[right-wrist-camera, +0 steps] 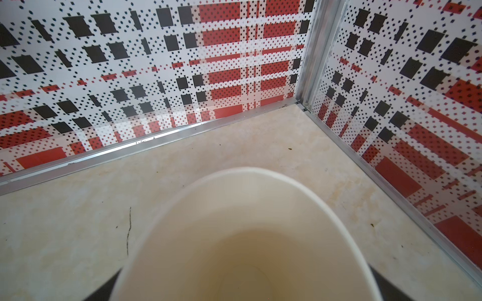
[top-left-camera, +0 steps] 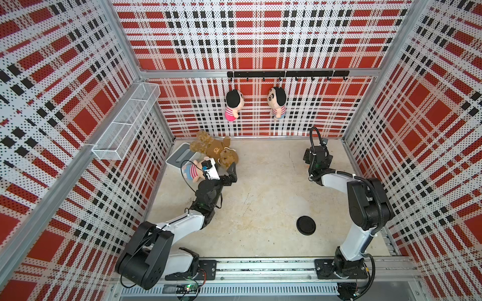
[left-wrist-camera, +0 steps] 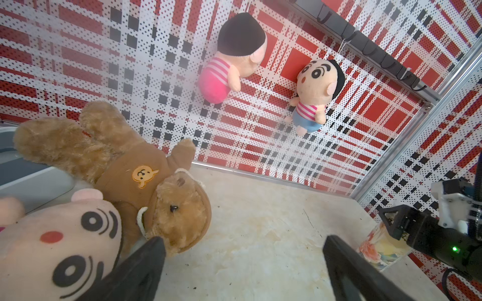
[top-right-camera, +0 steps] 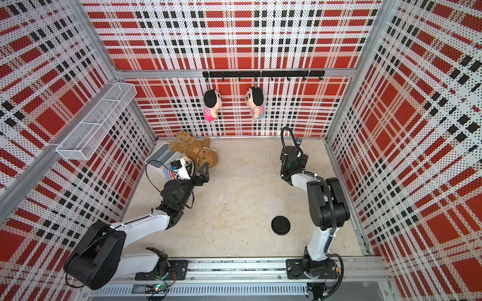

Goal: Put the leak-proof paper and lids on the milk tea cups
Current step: Pick up the cup at the center of the board, then place the cup at the center of the board.

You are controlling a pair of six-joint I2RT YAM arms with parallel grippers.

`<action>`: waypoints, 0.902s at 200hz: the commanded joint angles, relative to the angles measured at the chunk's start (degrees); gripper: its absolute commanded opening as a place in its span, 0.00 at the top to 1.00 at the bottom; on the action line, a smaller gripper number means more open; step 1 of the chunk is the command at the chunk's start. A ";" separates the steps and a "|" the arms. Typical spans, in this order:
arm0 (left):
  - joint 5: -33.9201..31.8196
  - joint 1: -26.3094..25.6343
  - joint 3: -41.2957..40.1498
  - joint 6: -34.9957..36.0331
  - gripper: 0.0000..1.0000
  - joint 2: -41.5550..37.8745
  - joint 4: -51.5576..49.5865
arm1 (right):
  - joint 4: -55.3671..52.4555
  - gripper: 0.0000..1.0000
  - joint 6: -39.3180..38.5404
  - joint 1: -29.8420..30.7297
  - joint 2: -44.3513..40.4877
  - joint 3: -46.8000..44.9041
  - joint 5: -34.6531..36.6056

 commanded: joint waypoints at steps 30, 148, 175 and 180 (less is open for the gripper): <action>-0.66 0.47 -0.57 0.71 0.02 -1.91 1.05 | 2.50 0.30 -3.70 0.77 -3.87 -2.76 -5.81; 3.05 0.66 1.23 -2.77 0.02 0.44 1.45 | 18.05 0.38 -10.44 23.09 -14.01 -16.44 -29.46; 4.08 0.73 1.74 -3.07 0.02 0.97 1.45 | 19.28 0.38 -11.98 25.95 -13.52 -17.50 -34.77; 4.22 0.73 1.80 -3.09 0.02 0.97 1.47 | 19.05 0.38 -12.48 26.48 -13.58 -17.57 -35.51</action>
